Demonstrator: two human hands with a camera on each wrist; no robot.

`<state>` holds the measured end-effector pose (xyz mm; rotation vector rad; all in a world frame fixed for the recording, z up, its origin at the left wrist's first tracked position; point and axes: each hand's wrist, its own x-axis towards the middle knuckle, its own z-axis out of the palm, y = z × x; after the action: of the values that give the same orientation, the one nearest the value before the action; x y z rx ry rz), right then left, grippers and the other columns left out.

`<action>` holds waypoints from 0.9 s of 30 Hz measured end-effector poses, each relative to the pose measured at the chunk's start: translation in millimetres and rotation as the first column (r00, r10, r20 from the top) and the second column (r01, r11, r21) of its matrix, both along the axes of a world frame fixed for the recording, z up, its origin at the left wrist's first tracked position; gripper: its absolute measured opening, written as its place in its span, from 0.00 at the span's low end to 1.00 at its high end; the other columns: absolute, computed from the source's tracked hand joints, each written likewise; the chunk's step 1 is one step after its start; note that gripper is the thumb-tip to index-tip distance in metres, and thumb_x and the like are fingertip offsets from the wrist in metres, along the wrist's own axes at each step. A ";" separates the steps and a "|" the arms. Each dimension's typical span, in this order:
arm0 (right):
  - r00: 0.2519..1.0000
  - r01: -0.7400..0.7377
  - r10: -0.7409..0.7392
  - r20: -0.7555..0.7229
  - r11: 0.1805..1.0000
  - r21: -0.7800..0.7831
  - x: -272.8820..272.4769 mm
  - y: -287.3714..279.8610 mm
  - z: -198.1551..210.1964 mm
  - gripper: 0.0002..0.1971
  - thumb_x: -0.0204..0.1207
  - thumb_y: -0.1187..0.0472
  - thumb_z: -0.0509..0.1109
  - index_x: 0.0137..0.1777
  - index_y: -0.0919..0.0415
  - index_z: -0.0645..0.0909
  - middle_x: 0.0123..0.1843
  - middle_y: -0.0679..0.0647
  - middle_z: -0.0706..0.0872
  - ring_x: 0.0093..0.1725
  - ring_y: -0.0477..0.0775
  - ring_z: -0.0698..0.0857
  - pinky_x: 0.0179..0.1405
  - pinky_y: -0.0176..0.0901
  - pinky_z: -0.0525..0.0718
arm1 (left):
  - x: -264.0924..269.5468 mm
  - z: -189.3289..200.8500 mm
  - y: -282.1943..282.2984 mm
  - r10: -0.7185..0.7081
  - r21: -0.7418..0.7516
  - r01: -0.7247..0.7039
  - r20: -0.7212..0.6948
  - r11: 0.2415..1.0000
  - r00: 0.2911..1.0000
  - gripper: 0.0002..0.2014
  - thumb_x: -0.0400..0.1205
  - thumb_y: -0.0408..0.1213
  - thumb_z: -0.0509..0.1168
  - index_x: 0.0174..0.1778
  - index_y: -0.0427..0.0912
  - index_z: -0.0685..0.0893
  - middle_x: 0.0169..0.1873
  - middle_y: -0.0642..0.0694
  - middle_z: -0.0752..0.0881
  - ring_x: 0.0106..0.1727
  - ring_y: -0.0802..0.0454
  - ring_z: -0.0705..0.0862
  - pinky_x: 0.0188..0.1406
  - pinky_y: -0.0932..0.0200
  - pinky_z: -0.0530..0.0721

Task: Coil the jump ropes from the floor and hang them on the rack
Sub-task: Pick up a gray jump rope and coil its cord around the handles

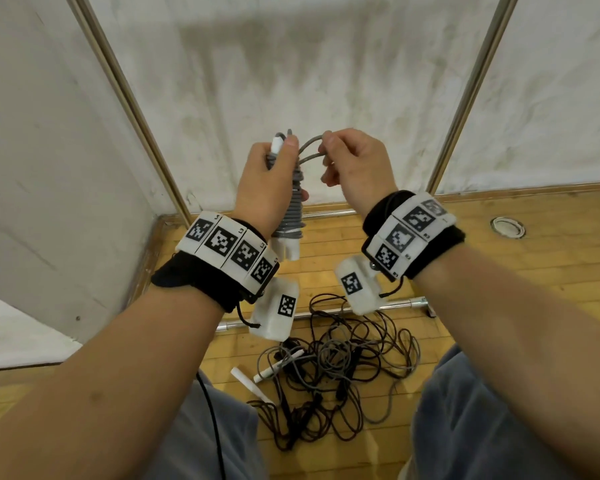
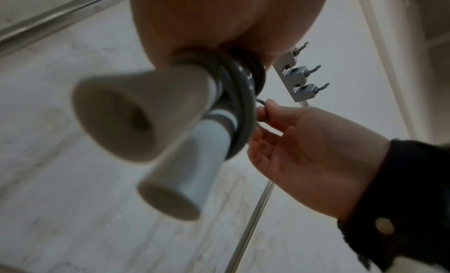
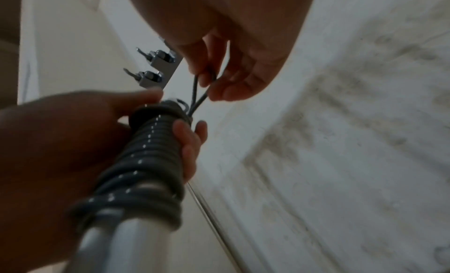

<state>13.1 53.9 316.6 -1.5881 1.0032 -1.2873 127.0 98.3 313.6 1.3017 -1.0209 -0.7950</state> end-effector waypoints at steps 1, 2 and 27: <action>0.999 -0.003 0.002 0.032 1.000 0.021 3.1 2.2 -0.1 0.10 0.83 0.61 0.61 0.43 0.62 0.81 0.32 0.54 0.80 0.25 0.50 0.80 0.30 0.44 0.82 | -1.2 0.7 -0.5 0.028 -0.012 -0.027 0.027 1.000 0.999 0.13 0.82 0.50 0.64 0.46 0.44 0.76 0.34 0.49 0.82 0.24 0.53 0.84 0.25 0.61 0.82; 0.996 -0.036 0.031 0.089 0.998 0.056 5.9 4.3 0.4 0.09 0.83 0.61 0.61 0.45 0.62 0.81 0.33 0.55 0.80 0.26 0.52 0.80 0.30 0.45 0.83 | -2.0 1.8 -0.5 0.041 -0.025 -0.040 0.037 0.999 0.998 0.14 0.81 0.50 0.66 0.46 0.42 0.77 0.32 0.49 0.82 0.23 0.54 0.84 0.25 0.61 0.83; 0.981 0.041 -0.026 0.194 0.996 -0.077 -15.2 2.1 124.3 0.15 0.82 0.62 0.63 0.32 0.62 0.80 0.20 0.50 0.79 0.16 0.47 0.74 0.18 0.35 0.73 | -16.1 112.7 13.3 0.002 -0.230 0.038 0.172 0.973 0.985 0.05 0.75 0.33 0.65 0.33 0.41 0.81 0.26 0.47 0.83 0.21 0.51 0.82 0.23 0.61 0.80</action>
<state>-2.2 56.0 440.9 -1.4781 0.8694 -1.4906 110.8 111.6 426.3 1.1740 -1.2261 -0.5638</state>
